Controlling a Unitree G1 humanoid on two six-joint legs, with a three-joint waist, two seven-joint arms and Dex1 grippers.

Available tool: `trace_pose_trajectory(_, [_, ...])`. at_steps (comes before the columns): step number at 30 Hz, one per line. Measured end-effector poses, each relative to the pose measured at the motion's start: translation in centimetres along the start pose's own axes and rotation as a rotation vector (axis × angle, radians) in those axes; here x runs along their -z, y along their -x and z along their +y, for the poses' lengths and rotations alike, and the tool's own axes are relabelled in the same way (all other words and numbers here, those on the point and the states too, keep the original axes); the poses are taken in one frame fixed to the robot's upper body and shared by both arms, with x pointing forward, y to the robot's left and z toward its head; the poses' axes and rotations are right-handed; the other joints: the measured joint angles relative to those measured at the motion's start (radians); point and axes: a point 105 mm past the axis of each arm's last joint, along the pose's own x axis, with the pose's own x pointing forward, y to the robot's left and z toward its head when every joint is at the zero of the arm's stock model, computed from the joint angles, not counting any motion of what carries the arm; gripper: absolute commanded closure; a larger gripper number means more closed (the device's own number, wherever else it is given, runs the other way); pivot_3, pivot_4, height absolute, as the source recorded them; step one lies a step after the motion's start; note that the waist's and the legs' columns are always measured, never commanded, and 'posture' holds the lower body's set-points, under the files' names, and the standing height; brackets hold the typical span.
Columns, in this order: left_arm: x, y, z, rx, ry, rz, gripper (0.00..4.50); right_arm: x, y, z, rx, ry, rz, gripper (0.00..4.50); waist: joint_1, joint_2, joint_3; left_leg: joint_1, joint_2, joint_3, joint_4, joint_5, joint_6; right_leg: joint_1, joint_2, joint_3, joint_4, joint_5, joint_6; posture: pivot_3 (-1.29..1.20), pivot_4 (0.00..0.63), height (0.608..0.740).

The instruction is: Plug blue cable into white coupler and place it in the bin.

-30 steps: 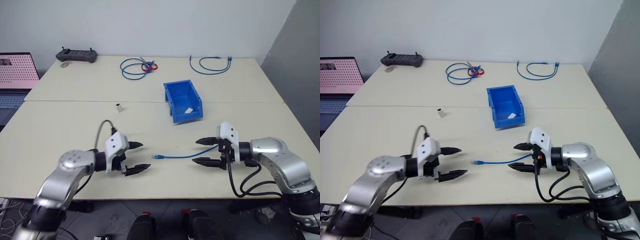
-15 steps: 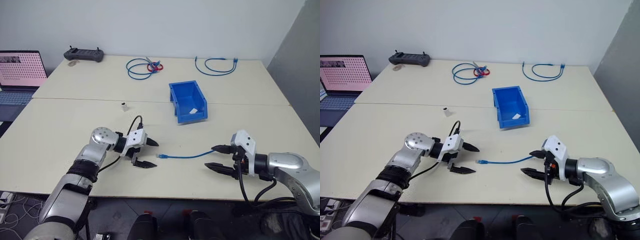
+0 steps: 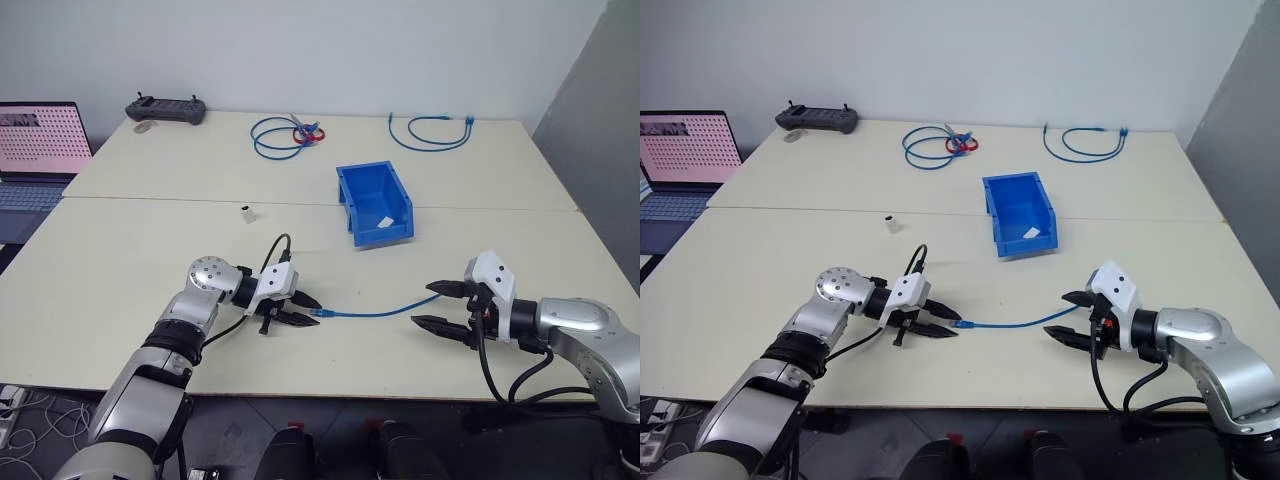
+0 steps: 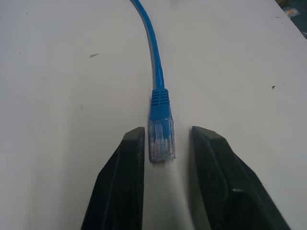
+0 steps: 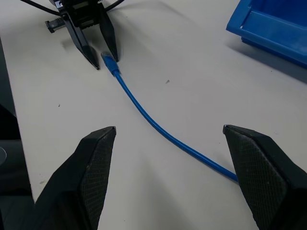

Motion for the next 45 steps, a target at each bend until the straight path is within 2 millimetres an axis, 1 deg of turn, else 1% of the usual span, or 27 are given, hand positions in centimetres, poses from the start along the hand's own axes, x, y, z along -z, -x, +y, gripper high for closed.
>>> trace_pose_trajectory(1, [0.1,0.1,-0.1,-0.002,0.001,0.002,3.95,-0.1,0.0,-0.1,-0.001,0.002,-0.002,0.72,-0.003,0.0,0.0,0.0,0.0,0.0,0.0,0.0,0.0,0.0,0.0,0.0,0.0,0.0,0.0,0.0,0.15,0.74])
trace_pose_trajectory(2, [0.2,0.3,-0.3,-0.005,0.001,0.005,4.22,-0.2,0.0,-0.1,-0.002,0.007,-0.005,0.72,-0.007,0.0,-0.001,0.0,0.001,0.0,0.0,0.0,0.0,0.0,0.0,0.0,0.0,0.0,0.0,0.0,0.15,0.74])
trace_pose_trajectory(7, [0.5,0.7,-0.6,-0.031,0.042,0.0,4.24,-0.2,-0.2,0.1,-0.012,0.006,-0.007,0.72,-0.022,0.001,-0.002,0.002,0.002,-0.001,0.0,0.0,0.0,0.002,0.002,0.0,0.001,0.0,0.0,0.0,0.15,0.74])
trace_pose_trajectory(9, [0.1,0.0,-0.2,-0.114,0.165,-0.076,4.24,-0.4,-0.6,0.3,-0.017,-0.049,-0.033,0.72,-0.02,0.002,-0.003,0.002,0.001,-0.002,0.0,0.0,0.0,0.002,0.001,0.0,0.001,0.0,0.0,0.0,0.15,0.74])
trace_pose_trajectory(11, [-1.6,-1.5,0.0,-0.169,0.348,-0.216,4.24,-0.9,-1.4,0.8,-0.045,-0.143,-0.073,0.72,-0.019,0.002,-0.002,-0.002,0.001,-0.004,0.002,0.0,0.0,0.001,-0.001,-0.002,0.001,0.0,0.0,0.0,0.15,0.74])
trace_pose_trajectory(12, [-3.3,-2.2,0.1,-0.166,0.421,-0.296,4.24,-1.3,-1.6,1.2,-0.067,-0.201,-0.091,0.72,-0.016,0.001,-0.001,-0.004,0.001,-0.005,0.003,0.0,0.0,0.0,-0.004,-0.003,0.002,0.0,0.0,0.0,0.15,0.74])
trace_pose_trajectory(13, [-5.2,-2.4,0.1,-0.16,0.486,-0.369,4.24,-1.6,-1.6,1.5,-0.099,-0.259,-0.097,0.72,-0.015,0.0,-0.001,-0.005,0.001,-0.006,0.004,0.0,0.0,-0.001,-0.005,-0.004,0.002,0.001,-0.003,0.0,0.15,0.74])
trace_pose_trajectory(14, [-6.9,-2.1,0.1,-0.159,0.528,-0.431,4.24,-1.7,-1.5,1.8,-0.122,-0.309,-0.099,0.72,-0.014,0.0,-0.001,-0.005,0.0,-0.006,0.004,0.0,0.0,-0.001,-0.006,-0.004,0.001,0.002,-0.004,0.0,0.15,0.74])
trace_pose_trajectory(16, [-9.6,-1.2,0.0,-0.149,0.583,-0.53,4.24,-1.6,-1.1,2.2,-0.155,-0.392,-0.091,0.72,-0.015,0.0,-0.001,-0.004,0.0,-0.007,0.003,0.0,0.0,0.0,-0.006,-0.004,0.002,0.002,-0.004,0.0,0.15,0.74])
trace_pose_trajectory(18, [-11.1,-0.9,-0.5,-0.118,0.663,-0.599,4.24,-1.8,-1.0,2.6,-0.194,-0.474,-0.102,0.72,-0.017,0.0,-0.001,-0.002,0.0,-0.007,0.002,0.0,0.0,0.002,-0.005,-0.004,0.001,0.002,-0.004,0.0,0.15,0.74])
trace_pose_trajectory(20, [-12.0,-1.2,-1.4,-0.061,0.729,-0.629,4.24,-2.2,-1.0,3.0,-0.24,-0.547,-0.121,0.72,-0.023,0.001,-0.001,0.0,0.001,-0.006,0.001,0.0,0.0,0.002,-0.005,-0.004,0.002,0.001,-0.002,0.0,0.15,0.74])
trace_pose_trajectory(24, [-12.7,-1.9,-3.5,0.046,0.819,-0.635,4.24,-4.6,-1.3,2.6,-0.322,-0.652,-0.222,0.72,-0.028,0.001,-0.001,0.001,0.001,-0.006,0.001,0.0,0.0,0.002,-0.002,-0.003,0.002,0.0,-0.001,0.0,0.15,0.74])
trace_pose_trajectory(27, [-13.1,-1.9,-4.1,0.076,0.844,-0.639,4.24,-5.9,-1.0,2.1,-0.353,-0.696,-0.269,0.72,-0.022,0.001,-0.001,0.0,0.0,-0.006,0.001,0.0,0.0,0.002,-0.001,-0.003,0.002,0.0,-0.001,0.0,0.15,0.74])
trace_pose_trajectory(31, [-13.4,-1.5,-4.1,0.072,0.858,-0.655,4.24,-6.2,-0.8,2.4,-0.395,-0.746,-0.278,0.72,-0.02,0.001,-0.001,0.0,-0.001,-0.005,0.001,0.0,0.0,0.002,-0.001,-0.003,0.001,0.001,-0.003,0.0,0.15,0.74])
trace_pose_trajectory(34, [-13.5,-1.6,-4.0,0.067,0.866,-0.659,4.24,-6.5,-0.6,2.5,-0.403,-0.748,-0.273,0.72,-0.019,0.001,-0.001,-0.001,-0.001,-0.005,0.001,0.0,0.0,0.003,-0.001,-0.003,0.0,0.001,-0.002,0.0,0.15,0.74])
trace_pose_trajectory(38, [-13.7,-1.5,-3.9,0.068,0.865,-0.662,4.24,-6.7,-0.8,2.9,-0.414,-0.752,-0.26,0.72,-0.021,0.001,-0.001,-0.001,-0.001,-0.005,0.001,0.0,0.0,0.002,-0.001,-0.002,0.0,0.0,0.0,0.0,0.15,0.74])
trace_pose_trajectory(41, [-13.7,-1.5,-3.9,0.062,0.862,-0.664,4.24,-6.8,-0.8,3.1,-0.422,-0.755,-0.255,1.23,-0.021,0.001,-0.001,0.0,0.0,-0.005,0.001,0.0,0.0,0.002,0.0,-0.002,0.0,0.0,0.0,0.0,0.15,0.74])
trace_pose_trajectory(45, [-13.6,-1.4,-3.6,0.047,0.862,-0.672,4.24,-6.9,-0.9,3.2,-0.422,-0.762,-0.253,2.27,-0.021,0.001,-0.001,-0.001,0.0,-0.005,0.001,0.0,0.0,0.002,0.0,-0.002,0.0,0.0,0.0,0.0,0.15,0.74])
